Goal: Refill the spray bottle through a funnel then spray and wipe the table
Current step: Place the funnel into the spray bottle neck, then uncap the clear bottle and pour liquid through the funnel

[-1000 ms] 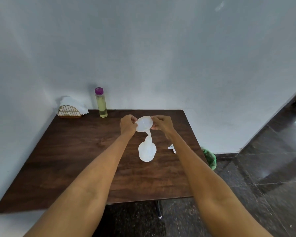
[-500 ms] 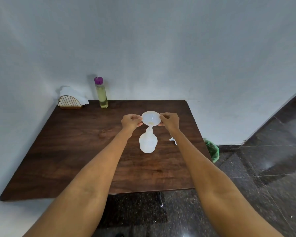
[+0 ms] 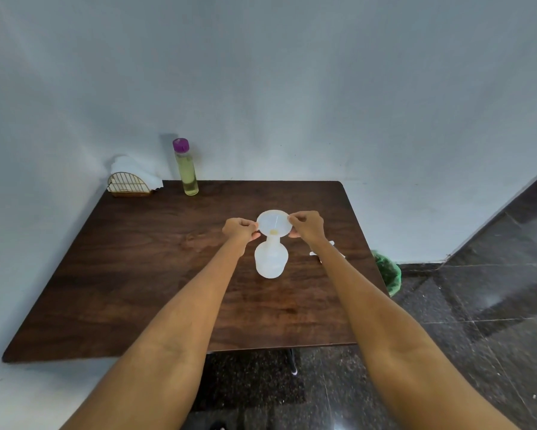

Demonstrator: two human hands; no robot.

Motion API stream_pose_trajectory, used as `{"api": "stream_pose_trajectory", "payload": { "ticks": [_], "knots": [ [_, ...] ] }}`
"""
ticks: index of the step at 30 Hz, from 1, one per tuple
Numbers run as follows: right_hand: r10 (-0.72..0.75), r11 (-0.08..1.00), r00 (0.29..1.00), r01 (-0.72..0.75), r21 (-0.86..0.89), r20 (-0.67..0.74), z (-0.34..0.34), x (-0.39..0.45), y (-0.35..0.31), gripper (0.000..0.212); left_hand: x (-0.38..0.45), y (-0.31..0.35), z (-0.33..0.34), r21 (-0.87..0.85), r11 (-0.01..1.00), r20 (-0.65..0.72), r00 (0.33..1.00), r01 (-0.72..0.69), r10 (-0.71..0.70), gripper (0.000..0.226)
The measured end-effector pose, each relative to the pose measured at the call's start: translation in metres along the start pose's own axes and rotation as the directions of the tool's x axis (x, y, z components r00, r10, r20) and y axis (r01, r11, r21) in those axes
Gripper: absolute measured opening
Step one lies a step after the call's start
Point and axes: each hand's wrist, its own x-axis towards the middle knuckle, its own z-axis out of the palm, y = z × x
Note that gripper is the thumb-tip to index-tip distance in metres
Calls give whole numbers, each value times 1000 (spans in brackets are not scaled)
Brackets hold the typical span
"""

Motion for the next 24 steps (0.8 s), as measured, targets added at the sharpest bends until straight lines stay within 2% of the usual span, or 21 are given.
{"api": "stream_pose_trajectory", "payload": {
  "ticks": [3,8,13,15,19,24],
  "knots": [
    [-36,997,999,35,-66,-14,2,-3,-2,22,1,-2,-2,1,1000,-14,1000,3,-3,15],
    [-201,973,950,165,-162,-240,8,-8,-26,26,2,1,-15,53,998,-116,992,-32,38,24],
    [-371,926,920,357,-127,-125,50,-12,-71,29,10,-6,-57,105,961,-118,956,-258,269,23],
    [-399,916,912,390,-97,-99,71,-16,-86,29,16,-8,-80,120,943,-124,938,-309,323,22],
    [-423,900,904,426,-91,56,121,-16,-102,30,40,-8,-124,205,923,-130,926,-325,355,17],
    [-351,919,921,373,-130,166,186,10,-121,31,97,-10,-173,288,913,-155,927,-288,341,15]
  ]
}}
